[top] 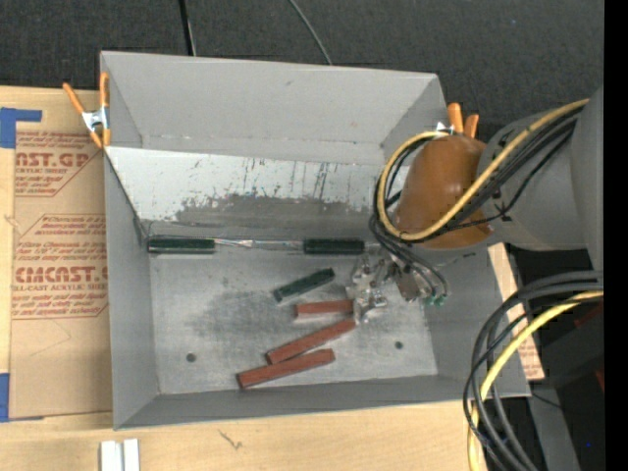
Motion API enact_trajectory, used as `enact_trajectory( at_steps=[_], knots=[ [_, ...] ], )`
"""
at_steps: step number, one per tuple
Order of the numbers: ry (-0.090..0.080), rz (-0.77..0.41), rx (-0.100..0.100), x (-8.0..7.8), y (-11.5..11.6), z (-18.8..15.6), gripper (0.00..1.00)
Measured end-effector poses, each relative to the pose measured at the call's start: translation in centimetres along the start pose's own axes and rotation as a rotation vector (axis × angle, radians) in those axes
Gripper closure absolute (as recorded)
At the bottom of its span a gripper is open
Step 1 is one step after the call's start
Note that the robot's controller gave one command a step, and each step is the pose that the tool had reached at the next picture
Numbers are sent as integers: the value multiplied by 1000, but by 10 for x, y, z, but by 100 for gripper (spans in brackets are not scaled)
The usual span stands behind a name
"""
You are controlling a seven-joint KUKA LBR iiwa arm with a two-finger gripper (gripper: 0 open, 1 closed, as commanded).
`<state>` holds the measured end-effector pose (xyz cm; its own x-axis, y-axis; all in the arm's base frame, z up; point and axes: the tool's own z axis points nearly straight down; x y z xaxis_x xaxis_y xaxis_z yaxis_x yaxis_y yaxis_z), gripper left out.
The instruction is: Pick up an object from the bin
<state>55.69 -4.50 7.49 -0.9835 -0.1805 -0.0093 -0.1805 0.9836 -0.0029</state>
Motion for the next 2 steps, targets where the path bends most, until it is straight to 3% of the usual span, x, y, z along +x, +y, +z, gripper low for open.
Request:
enact_trajectory(
  at_steps=[2],
  knots=[
    [0,0,0,0,0,-1,100]
  ],
)
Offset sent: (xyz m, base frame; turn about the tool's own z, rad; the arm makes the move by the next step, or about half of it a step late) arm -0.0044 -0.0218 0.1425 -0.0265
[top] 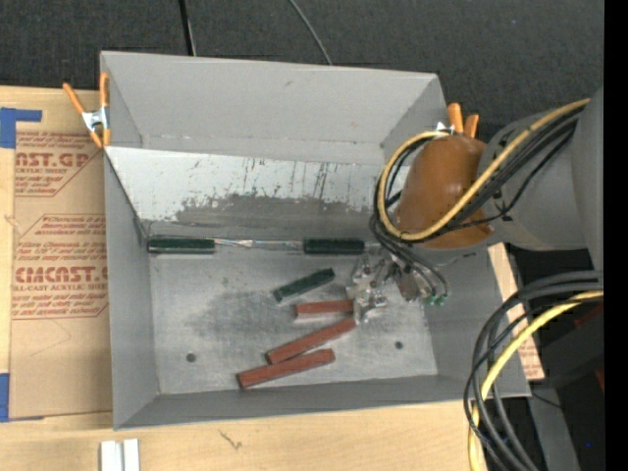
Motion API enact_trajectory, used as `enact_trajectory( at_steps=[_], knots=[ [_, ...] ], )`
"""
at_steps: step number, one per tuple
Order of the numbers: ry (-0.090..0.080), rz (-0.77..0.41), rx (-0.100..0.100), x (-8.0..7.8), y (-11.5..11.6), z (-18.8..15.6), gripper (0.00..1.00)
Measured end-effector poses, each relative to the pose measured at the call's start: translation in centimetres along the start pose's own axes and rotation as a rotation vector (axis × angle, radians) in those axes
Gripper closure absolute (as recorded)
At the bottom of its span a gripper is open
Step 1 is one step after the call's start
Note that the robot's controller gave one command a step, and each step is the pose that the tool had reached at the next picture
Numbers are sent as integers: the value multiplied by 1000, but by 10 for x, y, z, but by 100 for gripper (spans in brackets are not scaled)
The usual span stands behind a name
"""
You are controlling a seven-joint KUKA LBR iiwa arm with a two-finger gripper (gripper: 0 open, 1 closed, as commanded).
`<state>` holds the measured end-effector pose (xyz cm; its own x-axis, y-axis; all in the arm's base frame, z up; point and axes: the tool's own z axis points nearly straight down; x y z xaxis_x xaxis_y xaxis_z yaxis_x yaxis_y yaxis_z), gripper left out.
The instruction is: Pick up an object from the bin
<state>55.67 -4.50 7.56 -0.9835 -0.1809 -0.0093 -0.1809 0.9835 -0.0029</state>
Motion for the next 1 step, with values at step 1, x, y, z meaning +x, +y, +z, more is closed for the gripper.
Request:
enact_trajectory(
  at_steps=[1],
  knots=[
    [5,-309,-4,-18,-15,-141,100]
  ],
)
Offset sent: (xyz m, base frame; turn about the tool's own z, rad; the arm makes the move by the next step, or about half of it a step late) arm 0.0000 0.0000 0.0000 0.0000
